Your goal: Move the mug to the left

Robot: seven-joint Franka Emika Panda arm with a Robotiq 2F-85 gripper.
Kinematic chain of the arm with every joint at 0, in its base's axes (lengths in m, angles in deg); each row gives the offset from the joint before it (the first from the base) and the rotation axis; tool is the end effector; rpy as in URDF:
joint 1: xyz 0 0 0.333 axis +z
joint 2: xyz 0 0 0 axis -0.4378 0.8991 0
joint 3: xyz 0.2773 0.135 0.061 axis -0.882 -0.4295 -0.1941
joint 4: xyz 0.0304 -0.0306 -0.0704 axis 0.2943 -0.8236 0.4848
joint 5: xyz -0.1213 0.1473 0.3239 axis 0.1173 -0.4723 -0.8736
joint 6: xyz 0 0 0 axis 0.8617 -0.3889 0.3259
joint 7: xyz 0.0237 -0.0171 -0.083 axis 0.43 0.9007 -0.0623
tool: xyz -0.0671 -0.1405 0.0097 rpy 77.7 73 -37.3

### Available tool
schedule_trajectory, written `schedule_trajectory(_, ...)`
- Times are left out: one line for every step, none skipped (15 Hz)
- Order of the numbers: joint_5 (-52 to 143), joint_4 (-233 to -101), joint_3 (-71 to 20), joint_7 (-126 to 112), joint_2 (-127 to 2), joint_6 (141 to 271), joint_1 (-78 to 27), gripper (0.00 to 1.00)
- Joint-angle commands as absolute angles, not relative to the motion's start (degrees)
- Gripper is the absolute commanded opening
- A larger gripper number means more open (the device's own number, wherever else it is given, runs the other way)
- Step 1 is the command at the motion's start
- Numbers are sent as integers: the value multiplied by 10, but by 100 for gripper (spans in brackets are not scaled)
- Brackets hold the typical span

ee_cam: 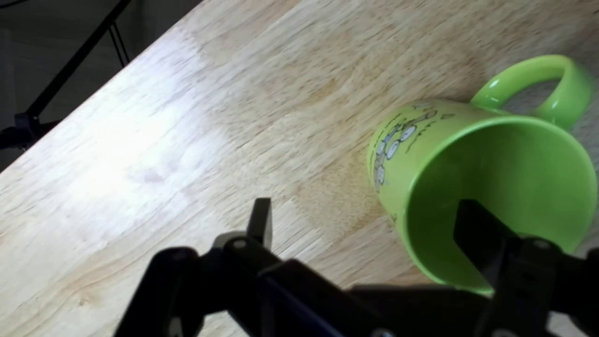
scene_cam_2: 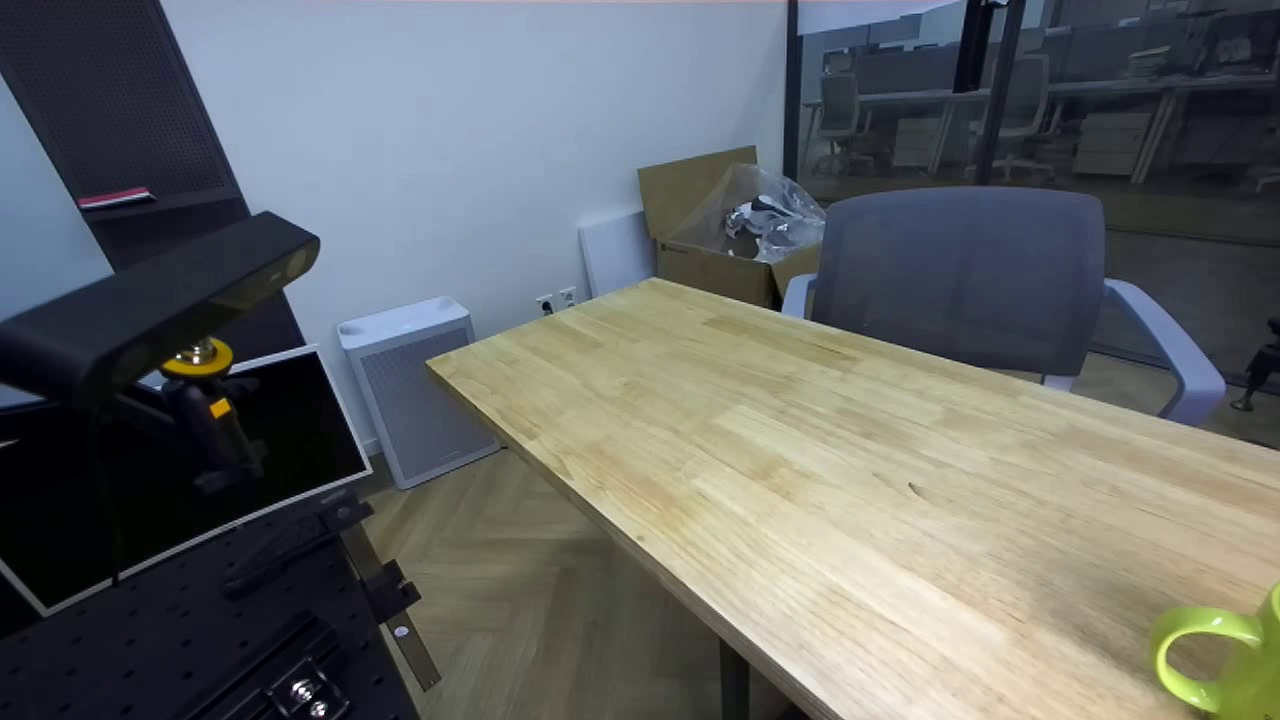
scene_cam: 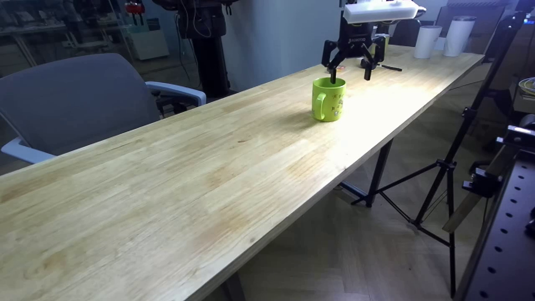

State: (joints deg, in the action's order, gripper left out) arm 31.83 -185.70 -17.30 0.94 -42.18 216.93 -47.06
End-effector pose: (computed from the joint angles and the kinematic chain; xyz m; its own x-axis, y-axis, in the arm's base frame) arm 0.5038 -0.3320 0.1178 0.7981 -0.6023 -0.0181 -0.6019 -0.7983 0.0205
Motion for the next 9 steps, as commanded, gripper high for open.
schedule_trajectory(322, -1847, -173, -13, -411, 2173, -473, 100)
schedule_trajectory(322, -1848, -173, -13, -409, 2173, -473, 100)
schedule_trajectory(321, -1847, -173, -13, -408, 2173, -474, 100)
schedule_trajectory(322, -1847, -173, -14, -407, 2173, -474, 100)
schedule_trajectory(324, -1848, -172, -14, -406, 2174, -473, 100)
schedule_trajectory(323, -1849, -173, -13, -405, 2176, -474, 75)
schedule_trajectory(323, -1850, -172, -13, -405, 2178, -474, 75)
schedule_trajectory(325, -1851, -171, -13, -405, 2181, -473, 69)
schedule_trajectory(325, -1851, -171, -13, -405, 2182, -473, 60)
